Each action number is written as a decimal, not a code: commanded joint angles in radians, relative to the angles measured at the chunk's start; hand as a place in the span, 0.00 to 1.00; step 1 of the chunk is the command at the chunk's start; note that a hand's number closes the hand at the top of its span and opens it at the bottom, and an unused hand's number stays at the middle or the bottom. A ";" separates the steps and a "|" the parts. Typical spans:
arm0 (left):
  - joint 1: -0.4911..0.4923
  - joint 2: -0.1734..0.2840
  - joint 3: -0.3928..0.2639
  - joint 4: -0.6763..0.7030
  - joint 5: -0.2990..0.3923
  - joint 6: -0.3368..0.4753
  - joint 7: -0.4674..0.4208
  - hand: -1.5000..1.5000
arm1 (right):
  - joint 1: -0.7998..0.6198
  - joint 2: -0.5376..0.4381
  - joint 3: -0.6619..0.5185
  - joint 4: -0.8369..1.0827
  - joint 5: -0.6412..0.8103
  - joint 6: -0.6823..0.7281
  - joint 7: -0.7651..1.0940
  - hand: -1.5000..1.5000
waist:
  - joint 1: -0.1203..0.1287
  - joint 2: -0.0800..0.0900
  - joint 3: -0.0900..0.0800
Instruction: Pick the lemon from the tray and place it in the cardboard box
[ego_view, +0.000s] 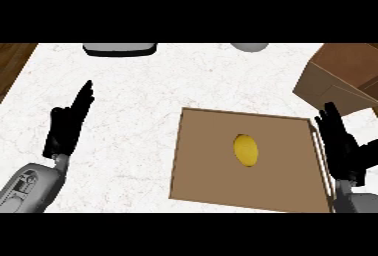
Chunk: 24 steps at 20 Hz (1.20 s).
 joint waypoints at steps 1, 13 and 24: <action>0.077 0.042 0.078 -0.077 0.043 -0.064 -0.020 0.50 | 0.055 -0.019 -0.001 -0.123 0.007 0.032 0.006 0.00 | 0.017 0.002 0.003; 0.187 0.015 0.195 -0.195 0.271 -0.133 0.041 0.50 | 0.028 -0.026 0.094 -0.320 0.272 -0.026 -0.407 0.00 | 0.022 -0.001 0.003; 0.207 0.016 0.204 -0.246 0.257 -0.122 0.055 0.50 | 0.077 -0.454 0.219 -0.540 0.661 0.131 0.141 0.00 | 0.010 0.002 -0.005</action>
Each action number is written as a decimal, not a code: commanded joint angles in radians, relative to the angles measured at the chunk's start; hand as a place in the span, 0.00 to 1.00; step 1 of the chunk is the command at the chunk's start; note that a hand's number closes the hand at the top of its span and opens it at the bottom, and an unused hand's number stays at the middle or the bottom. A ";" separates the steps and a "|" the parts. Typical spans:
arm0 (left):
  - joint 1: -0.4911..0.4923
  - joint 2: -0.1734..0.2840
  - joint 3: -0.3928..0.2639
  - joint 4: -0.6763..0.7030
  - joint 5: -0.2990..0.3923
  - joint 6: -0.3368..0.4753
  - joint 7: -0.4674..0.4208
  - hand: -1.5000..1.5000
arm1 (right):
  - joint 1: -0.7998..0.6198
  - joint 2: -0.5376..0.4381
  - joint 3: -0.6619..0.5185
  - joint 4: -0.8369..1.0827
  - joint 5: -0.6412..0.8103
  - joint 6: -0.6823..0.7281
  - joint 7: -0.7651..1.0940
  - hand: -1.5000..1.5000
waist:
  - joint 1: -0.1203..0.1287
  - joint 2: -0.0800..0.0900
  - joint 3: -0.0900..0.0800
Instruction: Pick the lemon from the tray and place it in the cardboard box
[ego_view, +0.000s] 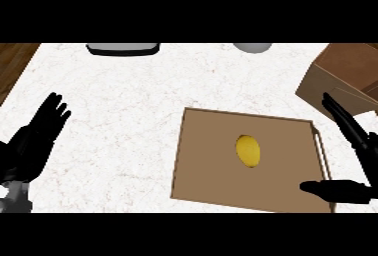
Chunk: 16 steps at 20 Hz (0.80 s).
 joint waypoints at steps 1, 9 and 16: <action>-0.009 0.014 0.016 -0.021 0.028 -0.020 0.032 0.50 | -0.028 -0.132 0.069 -0.077 0.159 0.081 0.252 0.00 | 0.008 0.001 -0.002; 0.027 -0.025 -0.015 -0.019 -0.007 -0.025 0.002 0.50 | -0.264 -0.036 0.281 -0.155 0.222 0.360 0.789 0.00 | 0.035 0.009 0.003; 0.043 -0.019 0.032 -0.076 -0.017 -0.015 0.040 0.50 | -0.417 0.165 0.307 -0.063 0.124 0.524 1.036 0.00 | 0.016 0.007 0.006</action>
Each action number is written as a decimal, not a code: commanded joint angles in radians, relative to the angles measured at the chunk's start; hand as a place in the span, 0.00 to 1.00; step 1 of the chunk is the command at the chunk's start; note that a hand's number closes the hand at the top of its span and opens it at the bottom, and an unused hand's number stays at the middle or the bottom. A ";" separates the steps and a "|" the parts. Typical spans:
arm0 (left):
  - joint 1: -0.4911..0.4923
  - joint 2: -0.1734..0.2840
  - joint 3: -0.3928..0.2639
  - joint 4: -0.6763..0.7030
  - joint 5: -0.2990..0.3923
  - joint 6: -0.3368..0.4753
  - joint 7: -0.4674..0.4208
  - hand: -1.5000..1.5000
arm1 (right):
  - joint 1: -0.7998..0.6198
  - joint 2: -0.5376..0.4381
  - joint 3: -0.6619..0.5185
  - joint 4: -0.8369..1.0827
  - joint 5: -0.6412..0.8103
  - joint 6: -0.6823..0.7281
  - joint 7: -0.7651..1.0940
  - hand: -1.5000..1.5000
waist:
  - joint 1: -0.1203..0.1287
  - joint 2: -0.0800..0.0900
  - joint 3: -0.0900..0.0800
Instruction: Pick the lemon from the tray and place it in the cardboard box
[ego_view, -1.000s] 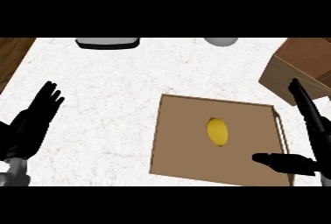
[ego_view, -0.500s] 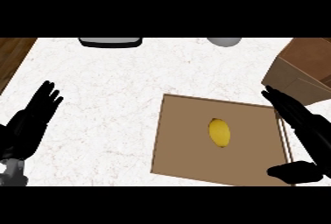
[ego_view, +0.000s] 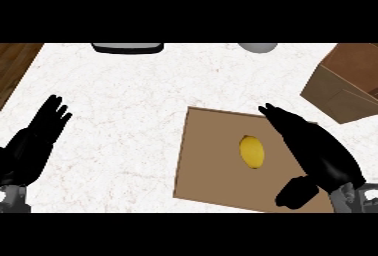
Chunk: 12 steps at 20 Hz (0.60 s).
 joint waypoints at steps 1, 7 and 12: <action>0.036 -0.039 -0.023 -0.043 -0.049 0.022 -0.002 0.50 | -0.092 0.110 0.014 0.086 -0.002 0.087 0.119 0.00 | -0.008 0.000 0.002; -0.030 -0.020 0.044 -0.071 -0.037 0.008 0.125 0.50 | -0.073 0.165 -0.028 0.133 0.025 0.164 0.110 0.00 | -0.016 -0.001 0.003; -0.033 -0.068 0.081 0.039 -0.067 -0.055 0.050 0.50 | 0.002 0.185 -0.037 0.074 0.078 0.212 0.108 0.00 | -0.022 -0.001 0.002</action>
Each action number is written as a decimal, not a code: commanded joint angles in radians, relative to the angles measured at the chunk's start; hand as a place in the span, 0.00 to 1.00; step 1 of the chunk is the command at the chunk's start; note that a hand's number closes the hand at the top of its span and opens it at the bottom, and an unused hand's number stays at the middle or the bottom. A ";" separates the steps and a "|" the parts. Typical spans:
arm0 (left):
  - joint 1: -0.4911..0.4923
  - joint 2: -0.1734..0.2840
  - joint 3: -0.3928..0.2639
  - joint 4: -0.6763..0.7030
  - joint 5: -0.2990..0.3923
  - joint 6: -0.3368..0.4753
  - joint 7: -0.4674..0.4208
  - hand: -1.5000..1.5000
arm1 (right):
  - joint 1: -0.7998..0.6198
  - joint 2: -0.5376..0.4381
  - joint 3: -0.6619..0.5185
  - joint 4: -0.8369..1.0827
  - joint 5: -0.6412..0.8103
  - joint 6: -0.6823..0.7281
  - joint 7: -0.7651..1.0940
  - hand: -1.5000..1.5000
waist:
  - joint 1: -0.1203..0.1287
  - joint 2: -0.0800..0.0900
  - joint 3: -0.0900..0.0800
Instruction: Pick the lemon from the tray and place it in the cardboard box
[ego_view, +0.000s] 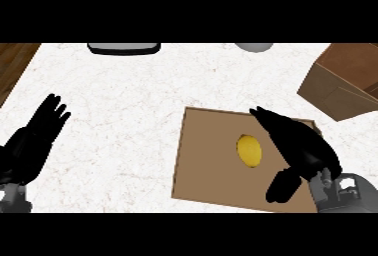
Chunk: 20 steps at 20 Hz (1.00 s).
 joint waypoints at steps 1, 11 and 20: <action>-0.018 -0.035 0.013 -0.006 -0.037 0.005 0.022 0.50 | -0.066 0.077 -0.039 0.086 0.026 0.076 0.007 0.00 | 0.002 0.001 0.000; 0.002 -0.092 0.062 0.011 -0.103 -0.054 -0.007 0.50 | 0.037 0.143 -0.037 0.032 0.215 0.058 -0.126 0.00 | -0.002 0.000 0.000; -0.075 -0.118 0.093 -0.001 -0.116 -0.053 0.093 0.50 | 0.067 0.185 -0.040 0.097 0.313 0.106 -0.157 0.00 | -0.006 0.000 0.000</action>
